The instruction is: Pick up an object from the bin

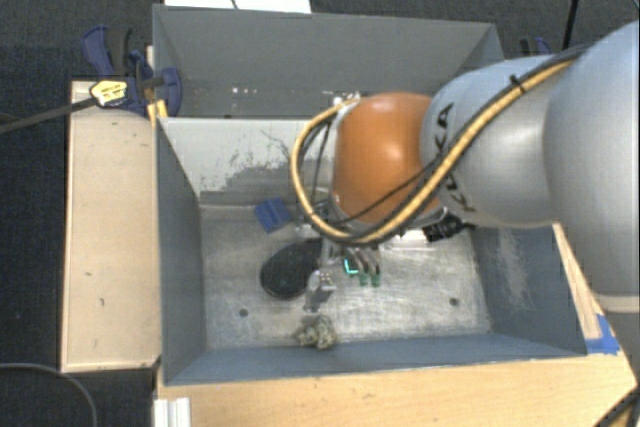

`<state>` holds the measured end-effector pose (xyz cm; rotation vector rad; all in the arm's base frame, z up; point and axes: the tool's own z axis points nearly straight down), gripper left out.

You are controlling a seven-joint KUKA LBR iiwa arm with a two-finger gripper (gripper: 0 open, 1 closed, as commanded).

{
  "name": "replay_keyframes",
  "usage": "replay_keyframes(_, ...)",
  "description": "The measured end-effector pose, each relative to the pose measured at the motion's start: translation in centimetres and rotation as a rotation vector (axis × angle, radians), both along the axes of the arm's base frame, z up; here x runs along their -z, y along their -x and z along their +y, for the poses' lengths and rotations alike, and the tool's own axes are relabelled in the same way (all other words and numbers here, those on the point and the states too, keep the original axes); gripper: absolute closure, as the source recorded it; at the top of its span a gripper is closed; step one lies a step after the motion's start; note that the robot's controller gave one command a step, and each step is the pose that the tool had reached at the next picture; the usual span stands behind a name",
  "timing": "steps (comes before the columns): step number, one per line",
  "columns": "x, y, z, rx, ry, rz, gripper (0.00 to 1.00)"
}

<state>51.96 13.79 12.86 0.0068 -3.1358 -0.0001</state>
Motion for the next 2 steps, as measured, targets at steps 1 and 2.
replay_keyframes(1, 5.48, -1.28, -1.13, 0.068, -0.001, -0.007, 0.00)
replay_keyframes(2, 5.13, -1.40, -1.08, 0.075, -0.002, -0.012, 1.00)
